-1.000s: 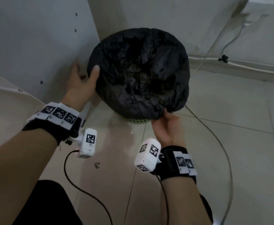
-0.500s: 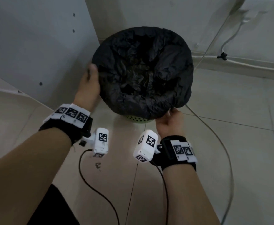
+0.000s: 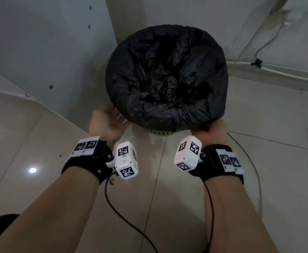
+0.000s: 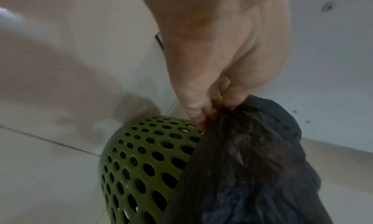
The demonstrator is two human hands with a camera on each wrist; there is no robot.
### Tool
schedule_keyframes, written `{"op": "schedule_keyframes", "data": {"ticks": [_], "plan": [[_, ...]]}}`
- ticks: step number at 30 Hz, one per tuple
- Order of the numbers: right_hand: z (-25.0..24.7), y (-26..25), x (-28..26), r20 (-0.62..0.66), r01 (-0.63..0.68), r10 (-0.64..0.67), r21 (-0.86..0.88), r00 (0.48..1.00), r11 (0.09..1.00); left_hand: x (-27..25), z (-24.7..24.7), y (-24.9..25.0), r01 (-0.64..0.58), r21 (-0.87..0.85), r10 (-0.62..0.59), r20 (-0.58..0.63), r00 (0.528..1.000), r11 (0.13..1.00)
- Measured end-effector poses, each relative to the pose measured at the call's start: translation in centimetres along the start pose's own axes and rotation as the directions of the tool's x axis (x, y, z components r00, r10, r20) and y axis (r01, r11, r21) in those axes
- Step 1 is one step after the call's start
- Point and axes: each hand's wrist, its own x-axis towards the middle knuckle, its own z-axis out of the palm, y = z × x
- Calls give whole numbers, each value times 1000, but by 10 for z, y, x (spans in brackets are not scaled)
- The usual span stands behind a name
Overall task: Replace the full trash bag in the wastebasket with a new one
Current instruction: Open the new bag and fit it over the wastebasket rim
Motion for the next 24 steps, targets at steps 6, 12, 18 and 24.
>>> {"op": "schedule_keyframes", "data": {"ticks": [6, 12, 18, 24], "plan": [[-49, -46, 9, -283, -61, 122, 217, 951, 974, -30, 43, 4, -179, 587, 185, 50, 981, 790], [13, -156, -66, 1, 426, -426, 0, 905, 905, -28, 40, 43, -185, 733, 222, 47, 974, 655], [120, -83, -83, 657, 610, 126, -743, 744, 274, -51, 15, 43, -393, 750, 134, 384, 913, 532], [111, 59, -40, 485, 450, 498, -871, 719, 198, -58, 4, 34, -500, 756, 129, 496, 859, 422]]}}
